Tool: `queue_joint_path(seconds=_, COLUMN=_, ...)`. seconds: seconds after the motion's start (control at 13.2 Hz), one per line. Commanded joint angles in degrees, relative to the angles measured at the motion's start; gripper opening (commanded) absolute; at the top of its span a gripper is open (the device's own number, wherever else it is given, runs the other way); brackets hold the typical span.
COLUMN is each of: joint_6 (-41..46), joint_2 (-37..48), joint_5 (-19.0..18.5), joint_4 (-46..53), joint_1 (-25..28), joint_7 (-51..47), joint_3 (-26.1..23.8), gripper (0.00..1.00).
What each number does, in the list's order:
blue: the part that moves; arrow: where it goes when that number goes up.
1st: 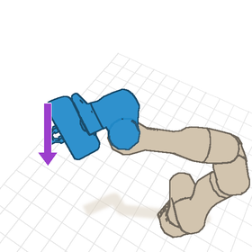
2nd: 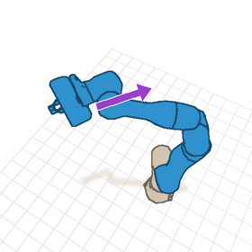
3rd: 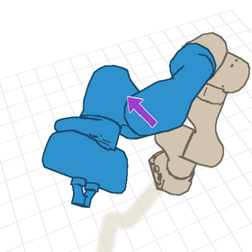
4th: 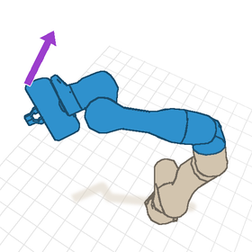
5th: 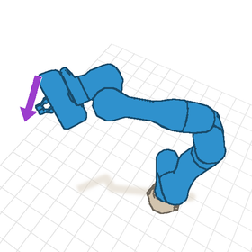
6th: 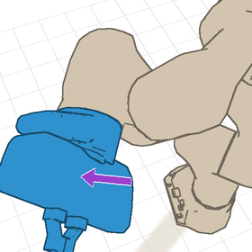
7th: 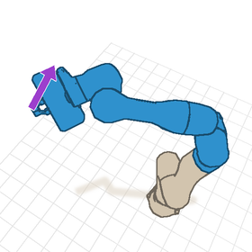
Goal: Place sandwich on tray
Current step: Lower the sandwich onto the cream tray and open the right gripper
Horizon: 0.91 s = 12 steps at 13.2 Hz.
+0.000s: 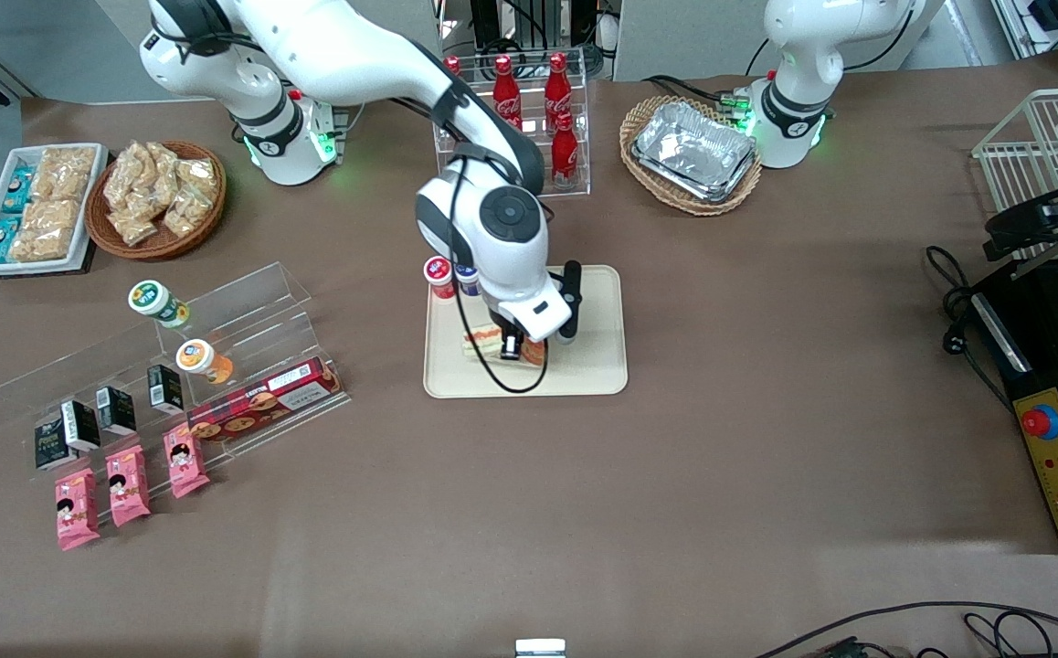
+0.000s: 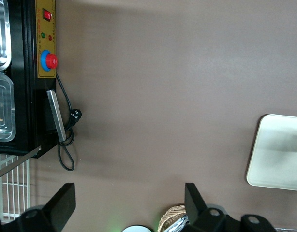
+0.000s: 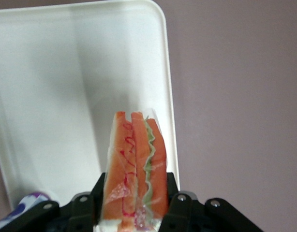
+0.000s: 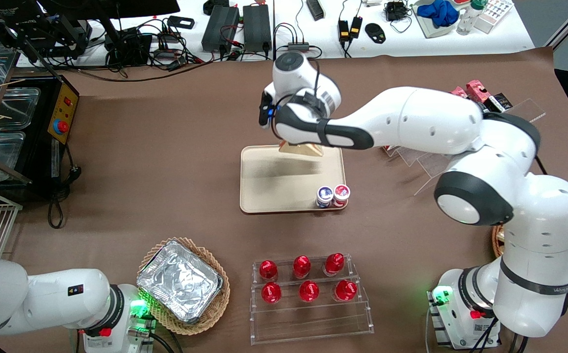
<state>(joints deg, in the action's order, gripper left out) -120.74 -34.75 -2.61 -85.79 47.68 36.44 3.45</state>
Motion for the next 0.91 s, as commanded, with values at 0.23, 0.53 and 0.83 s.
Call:
queue_joint_path(seconds=0.23, joint_6=-5.0, joint_2=-5.1, joint_5=-3.5, joint_4=0.4, joint_1=3.1, joint_7=0.7, joint_3=0.1, gripper=0.51)
queue_joint_path(seconds=0.53, joint_6=-7.2, joint_2=-6.6, joint_5=-4.9, joint_4=0.1, joint_1=3.4, joint_7=0.6, joint_3=0.2, gripper=0.57)
queue_joint_path(seconds=0.83, joint_6=-7.1, joint_2=-6.5, joint_5=-5.0, joint_4=0.1, joint_1=3.2, joint_7=-0.9, joint_3=0.3, gripper=1.00)
